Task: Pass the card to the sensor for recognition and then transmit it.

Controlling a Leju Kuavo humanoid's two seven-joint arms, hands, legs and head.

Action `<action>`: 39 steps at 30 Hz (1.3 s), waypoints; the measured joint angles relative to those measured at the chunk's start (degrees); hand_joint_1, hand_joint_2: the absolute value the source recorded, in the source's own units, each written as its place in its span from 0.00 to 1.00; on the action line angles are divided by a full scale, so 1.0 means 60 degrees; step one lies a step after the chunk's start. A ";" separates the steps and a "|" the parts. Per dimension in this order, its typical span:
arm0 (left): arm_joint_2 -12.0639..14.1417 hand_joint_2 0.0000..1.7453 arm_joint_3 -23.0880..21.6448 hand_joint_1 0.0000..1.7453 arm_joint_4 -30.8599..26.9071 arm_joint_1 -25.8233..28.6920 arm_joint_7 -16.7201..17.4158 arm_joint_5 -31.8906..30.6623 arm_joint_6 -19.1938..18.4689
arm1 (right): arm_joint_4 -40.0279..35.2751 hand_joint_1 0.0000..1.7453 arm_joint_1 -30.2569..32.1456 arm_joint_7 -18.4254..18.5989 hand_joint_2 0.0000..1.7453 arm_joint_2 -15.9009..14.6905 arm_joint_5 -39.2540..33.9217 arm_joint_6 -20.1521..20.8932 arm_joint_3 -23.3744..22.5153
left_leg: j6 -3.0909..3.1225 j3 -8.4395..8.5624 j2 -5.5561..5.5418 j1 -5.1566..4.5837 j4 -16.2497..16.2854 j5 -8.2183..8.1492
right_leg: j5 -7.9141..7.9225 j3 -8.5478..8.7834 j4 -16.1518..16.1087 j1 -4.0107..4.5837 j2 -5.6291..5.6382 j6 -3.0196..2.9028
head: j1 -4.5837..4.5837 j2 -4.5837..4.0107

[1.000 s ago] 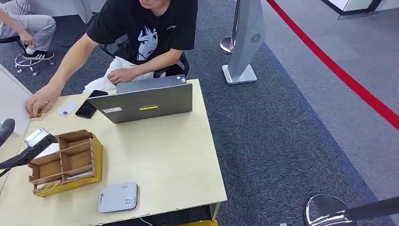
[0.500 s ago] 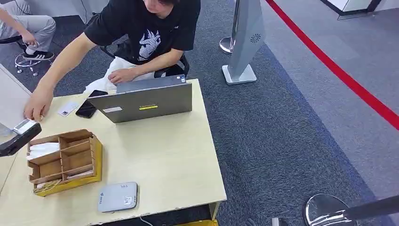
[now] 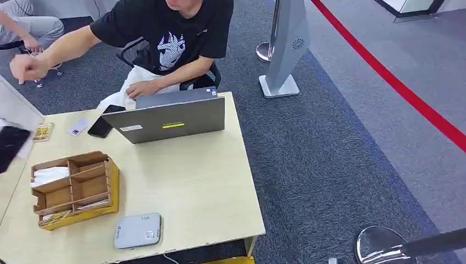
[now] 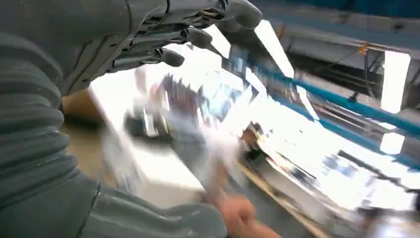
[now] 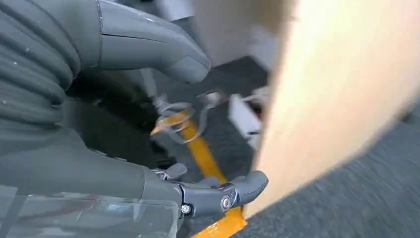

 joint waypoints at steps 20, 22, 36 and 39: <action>-0.4256 1.00 0.7972 0.00 -0.3022 0.4156 -0.2301 0.8446 0.3321 | -0.1938 0.00 0.1382 0.0572 1.00 0.0000 -0.2300 -0.0141 0.1398 | 0.0002 0.0079 -0.0083 -0.0009 -0.0003 -0.0073 | -0.0120 0.0073 0.0001 -0.0012 -0.0088 0.0019 | -0.0018 0.0000; -0.4314 1.00 0.8008 0.00 -0.2605 0.4408 -0.2265 0.9212 0.4325 | -0.2007 0.00 0.1412 0.0685 1.00 0.0000 -0.2235 -0.0025 0.1383 | 0.0003 0.0080 -0.0082 -0.0009 -0.0003 -0.0074 | -0.0121 0.0068 0.0000 -0.0012 -0.0089 0.0020 | -0.0018 0.0000; -0.4584 1.00 0.7702 1.00 0.2542 0.4905 0.1584 0.7372 0.5799 | -0.1865 1.00 0.1159 0.0682 1.00 0.0000 -0.1787 0.0635 0.0982 | 0.0010 0.0105 -0.0083 -0.0021 -0.0002 -0.0077 | -0.0124 0.0080 -0.0001 -0.0022 -0.0095 0.0032 | -0.0022 0.0000; -0.4664 1.00 0.7585 1.00 0.3992 0.4872 0.3559 0.4832 0.4180 | -0.1854 1.00 0.1124 0.0514 1.00 0.0000 -0.1542 0.0628 0.0935 | 0.0010 0.0106 -0.0085 -0.0025 -0.0001 -0.0076 | -0.0124 0.0082 -0.0001 -0.0026 -0.0094 0.0033 | -0.0018 -0.0004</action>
